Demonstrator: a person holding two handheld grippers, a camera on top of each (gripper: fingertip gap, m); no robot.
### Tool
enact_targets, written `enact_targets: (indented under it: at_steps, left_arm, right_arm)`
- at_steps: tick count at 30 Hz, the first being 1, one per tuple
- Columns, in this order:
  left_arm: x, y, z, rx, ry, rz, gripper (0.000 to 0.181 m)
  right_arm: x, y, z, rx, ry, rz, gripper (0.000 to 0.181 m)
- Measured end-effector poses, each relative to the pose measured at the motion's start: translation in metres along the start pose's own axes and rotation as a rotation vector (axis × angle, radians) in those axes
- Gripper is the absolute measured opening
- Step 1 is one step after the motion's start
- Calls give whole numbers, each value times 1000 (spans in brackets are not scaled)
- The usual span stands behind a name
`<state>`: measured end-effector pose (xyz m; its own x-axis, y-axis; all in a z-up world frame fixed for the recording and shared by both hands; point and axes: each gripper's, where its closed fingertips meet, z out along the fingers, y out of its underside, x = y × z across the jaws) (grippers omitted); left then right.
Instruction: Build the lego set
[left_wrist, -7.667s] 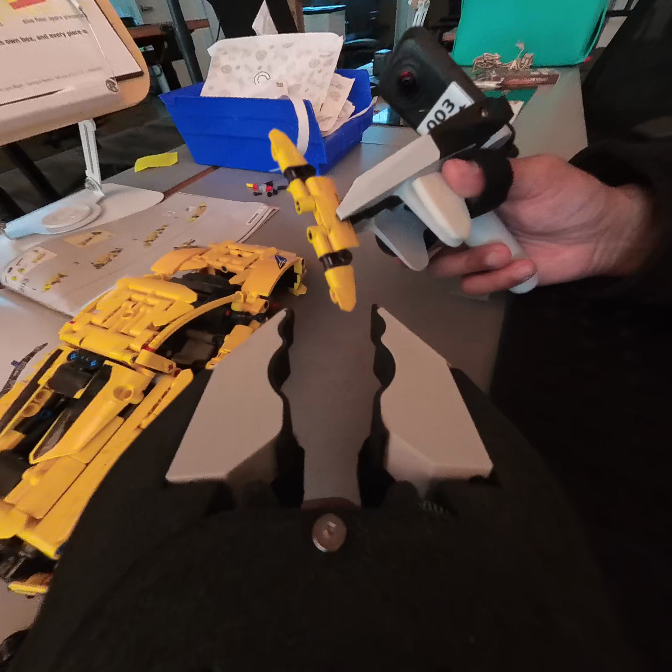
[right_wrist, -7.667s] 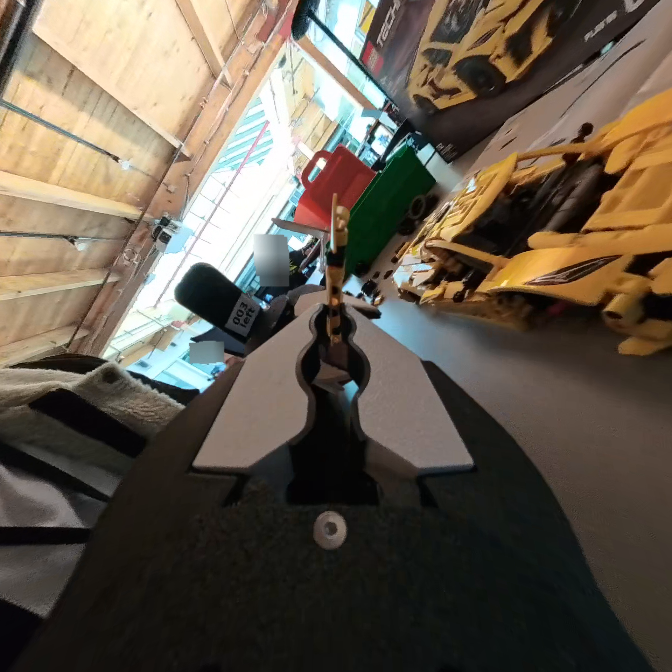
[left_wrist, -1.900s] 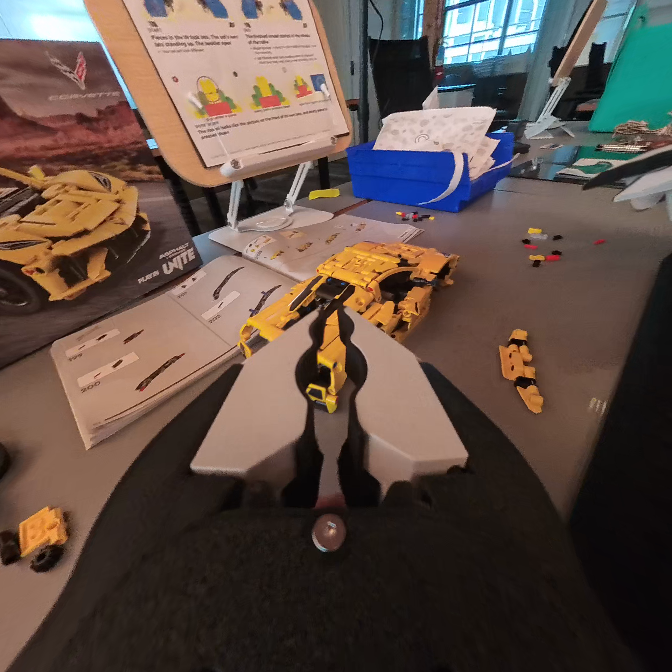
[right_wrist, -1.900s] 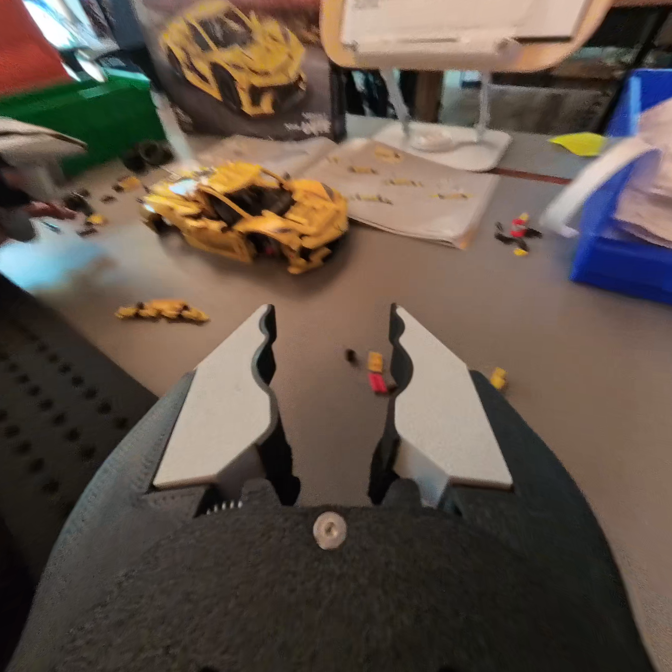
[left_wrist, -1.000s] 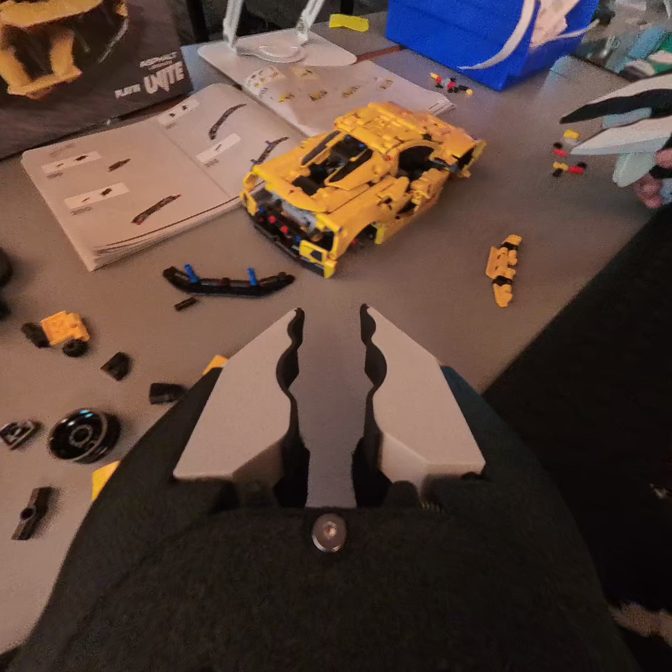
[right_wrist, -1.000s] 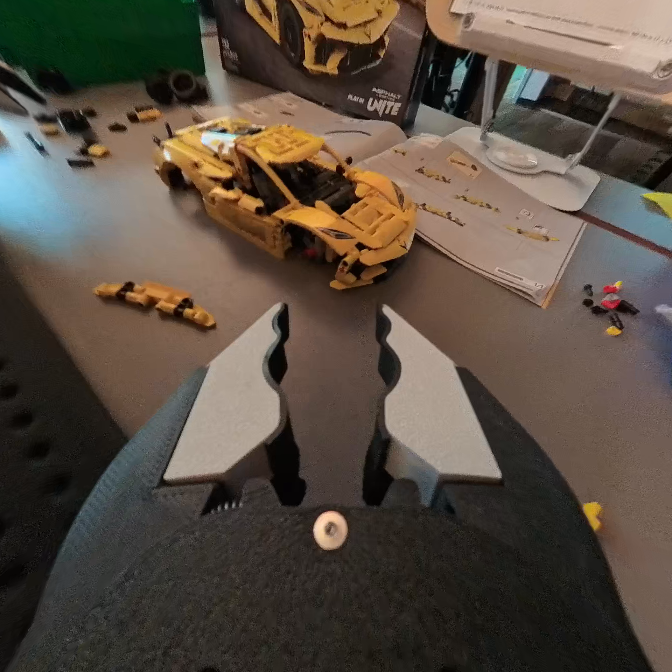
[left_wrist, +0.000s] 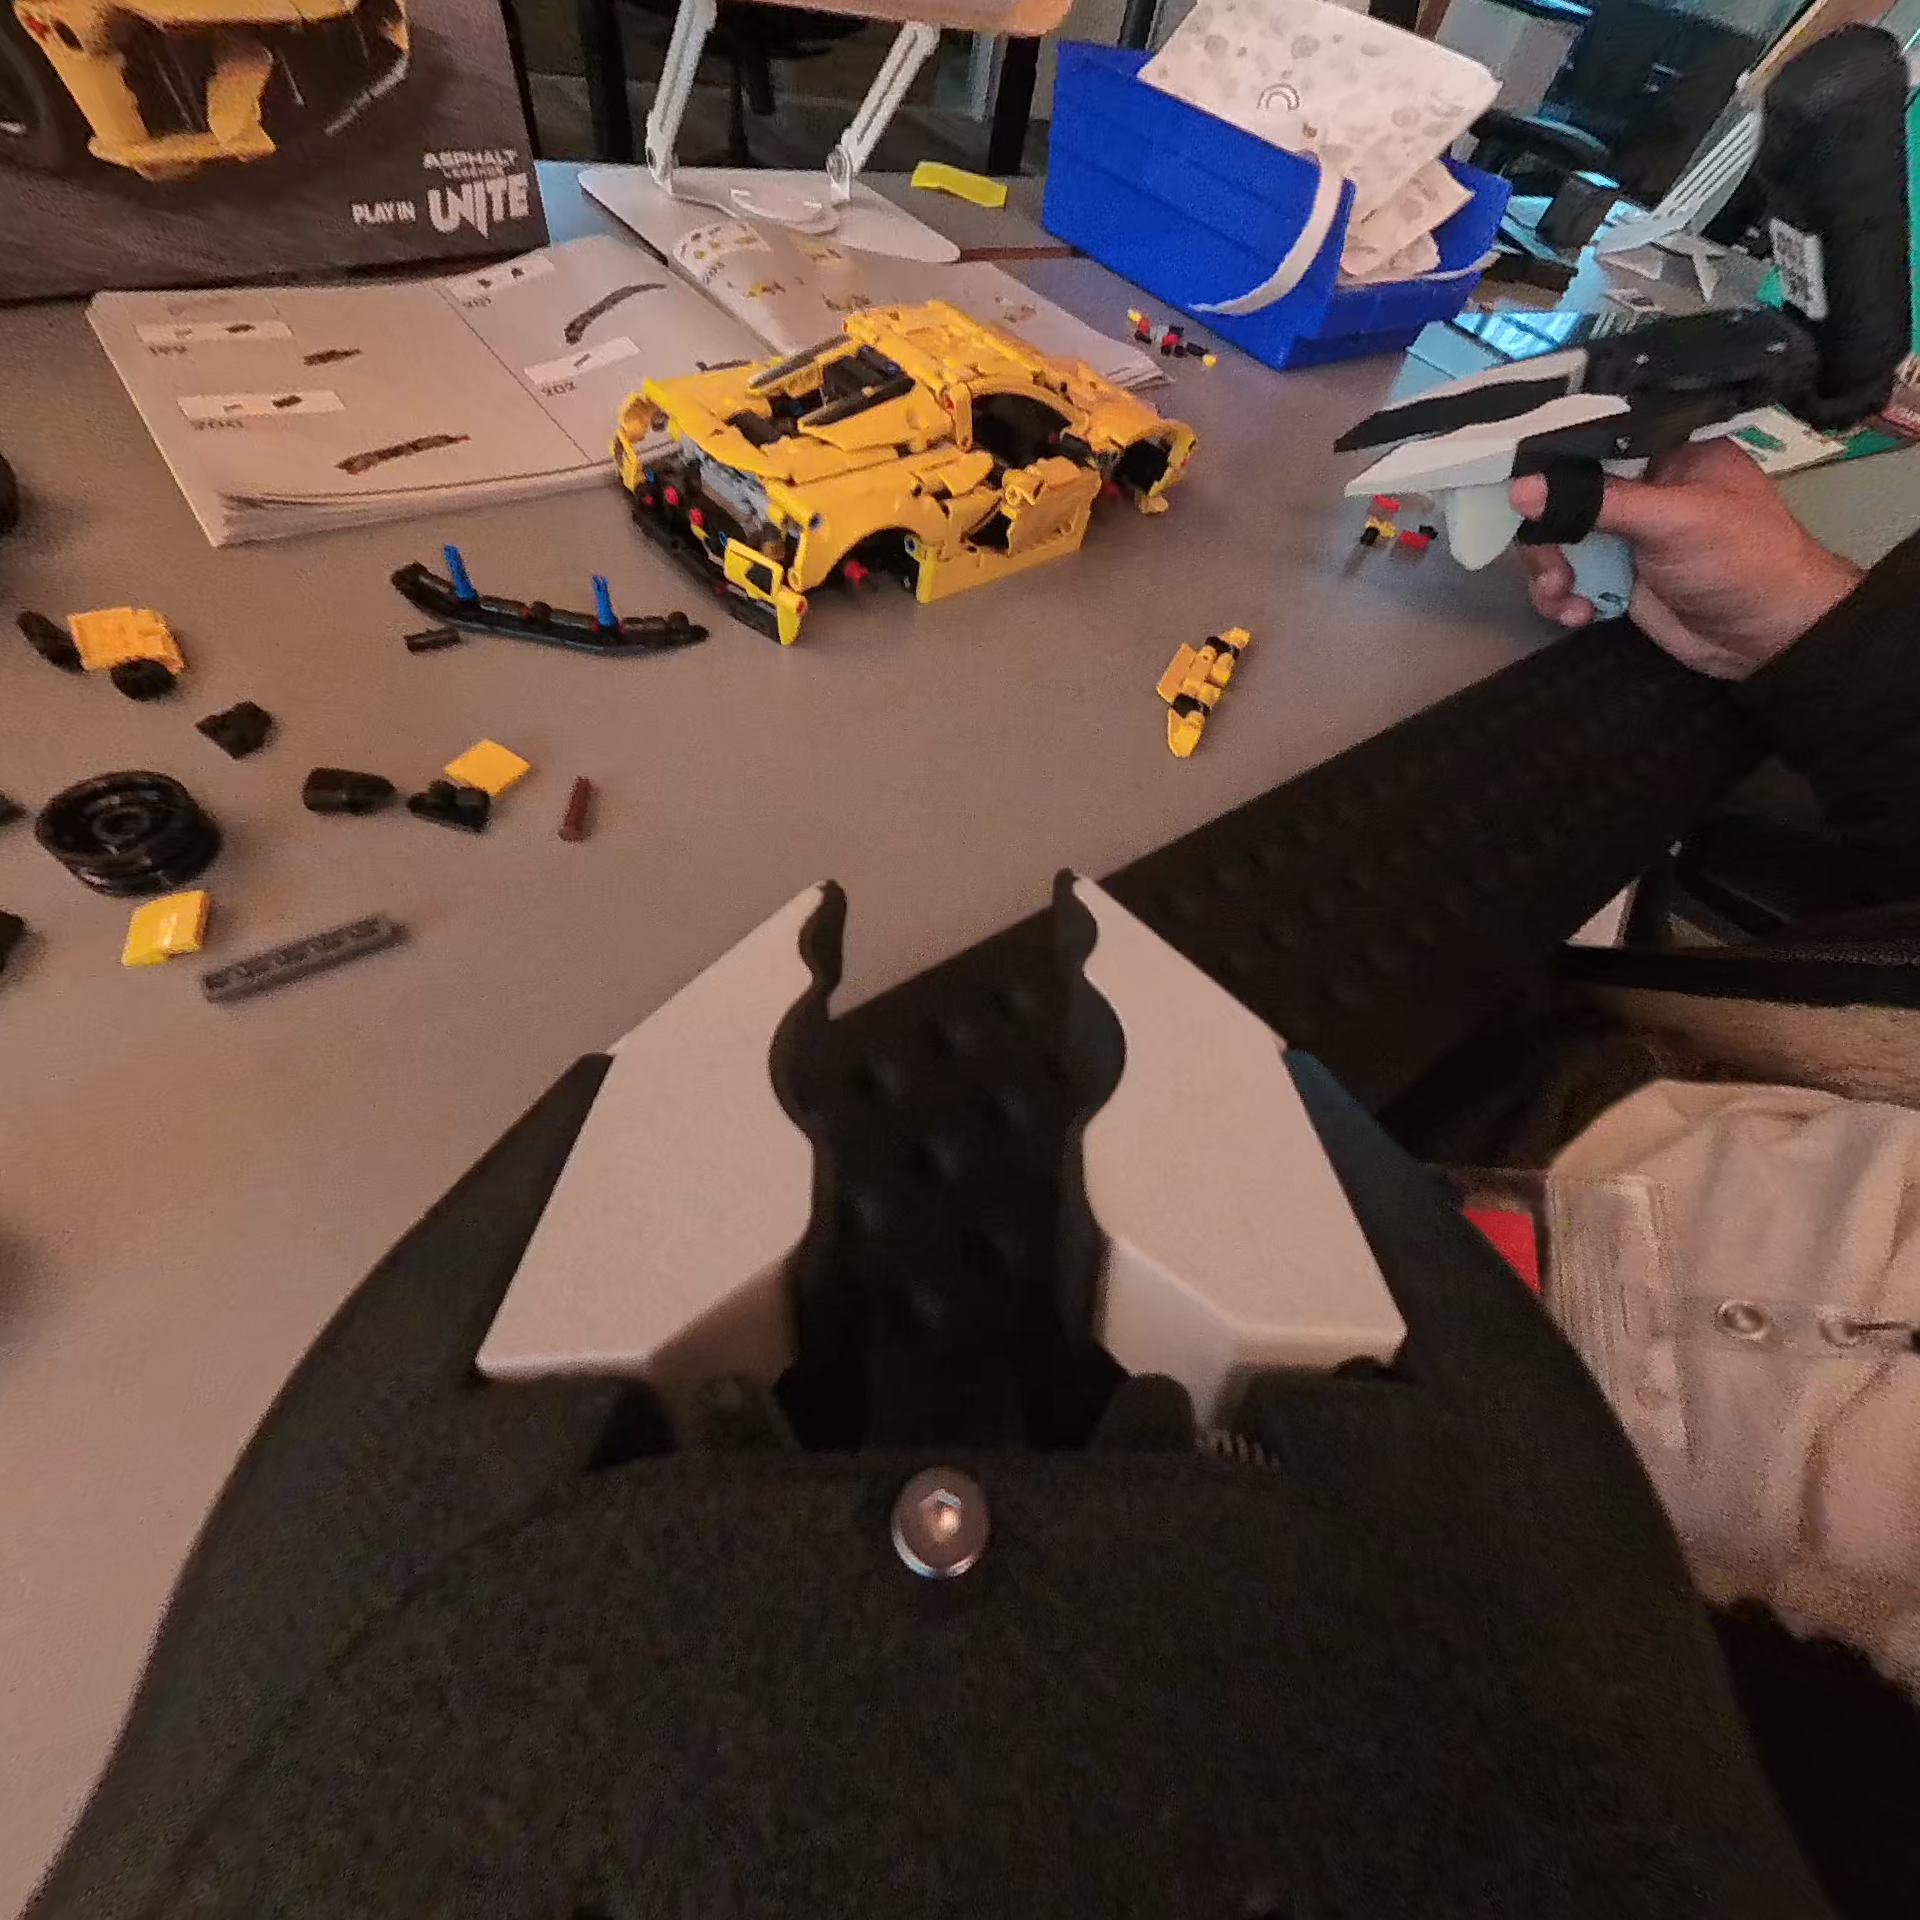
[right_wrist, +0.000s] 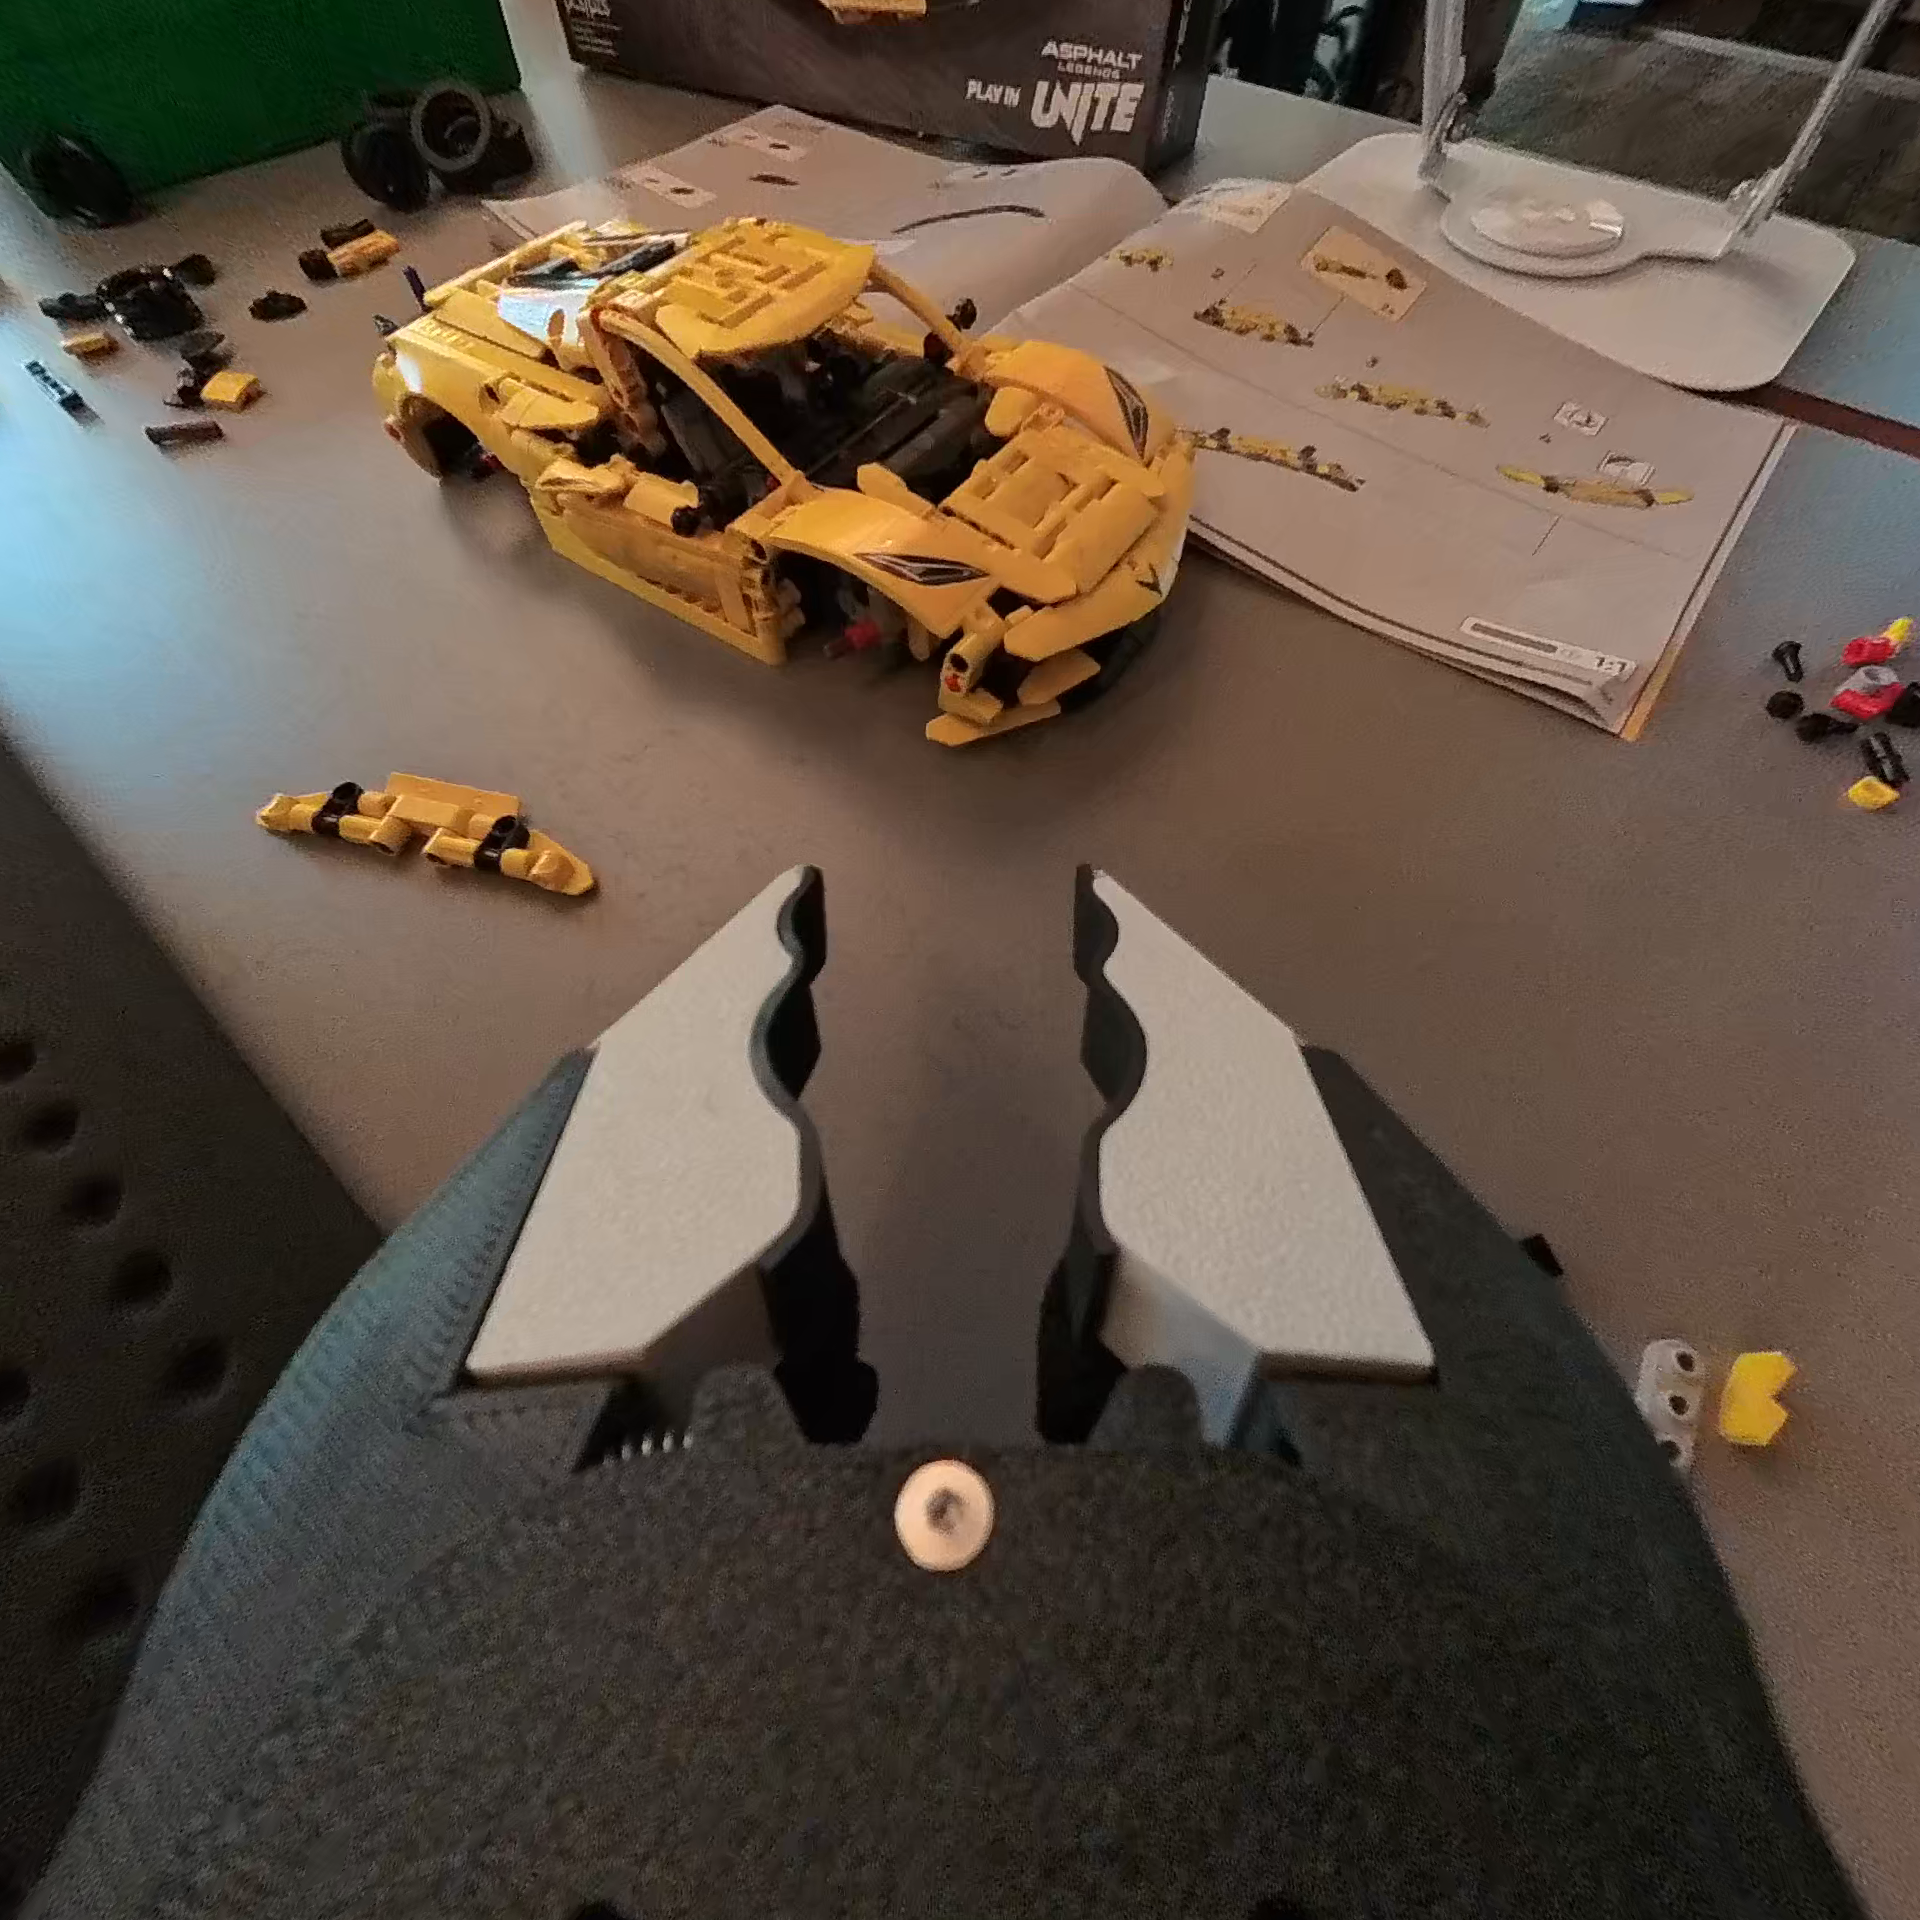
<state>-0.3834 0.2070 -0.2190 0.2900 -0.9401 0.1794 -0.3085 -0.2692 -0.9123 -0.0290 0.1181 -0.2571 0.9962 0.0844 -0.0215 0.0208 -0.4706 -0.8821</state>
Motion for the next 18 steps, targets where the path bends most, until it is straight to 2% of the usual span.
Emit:
enact_targets:
  at_steps: [6,14,16,18]
  left_arm:
    - [1,-35,20,78,30,22,40]
    - [-12,-80,94,46,58,153,40]
    - [-20,-89,110,29,58,166,40]
    - [-25,-94,122,24,76,166,40]
  right_arm:
    - [12,-12,-11,98,33,67,44]
    - [23,-24,-14,203,5,165,51]
    - [25,-26,-11,129,-31,215,57]
    - [26,-44,-8,96,-71,183,58]
